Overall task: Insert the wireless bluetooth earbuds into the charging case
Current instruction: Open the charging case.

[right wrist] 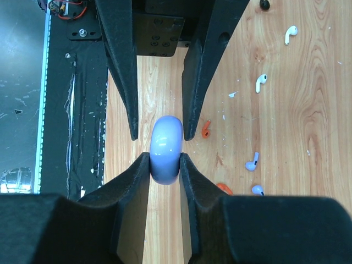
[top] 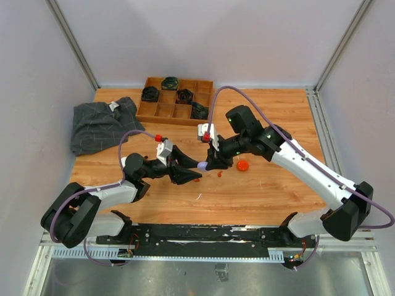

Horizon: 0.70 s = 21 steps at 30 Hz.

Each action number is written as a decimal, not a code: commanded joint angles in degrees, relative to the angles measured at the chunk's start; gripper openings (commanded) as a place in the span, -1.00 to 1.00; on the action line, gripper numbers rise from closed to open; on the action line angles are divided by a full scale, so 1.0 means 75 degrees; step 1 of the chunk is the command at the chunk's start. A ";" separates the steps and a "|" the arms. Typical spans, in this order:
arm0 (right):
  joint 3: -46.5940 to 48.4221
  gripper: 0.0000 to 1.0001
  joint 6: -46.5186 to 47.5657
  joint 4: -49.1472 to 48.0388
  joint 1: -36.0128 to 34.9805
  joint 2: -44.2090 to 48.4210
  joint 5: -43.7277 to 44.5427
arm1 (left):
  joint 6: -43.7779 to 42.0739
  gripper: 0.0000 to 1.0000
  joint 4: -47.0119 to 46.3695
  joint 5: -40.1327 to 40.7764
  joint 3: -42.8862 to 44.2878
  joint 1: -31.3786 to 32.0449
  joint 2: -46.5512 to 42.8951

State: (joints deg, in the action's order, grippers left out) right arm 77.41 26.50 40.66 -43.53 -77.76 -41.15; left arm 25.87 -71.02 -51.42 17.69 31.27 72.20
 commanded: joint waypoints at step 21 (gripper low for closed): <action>0.0679 -0.93 -0.0022 0.0132 -0.0291 -0.0628 0.0101 | -0.0502 -0.76 0.0129 -0.0240 0.0082 -0.0053 -0.0303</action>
State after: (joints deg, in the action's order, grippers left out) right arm 79.83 26.85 42.78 -44.62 -81.47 -40.69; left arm 22.68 -68.86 -51.70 17.69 31.03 71.35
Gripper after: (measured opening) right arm 0.252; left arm 0.299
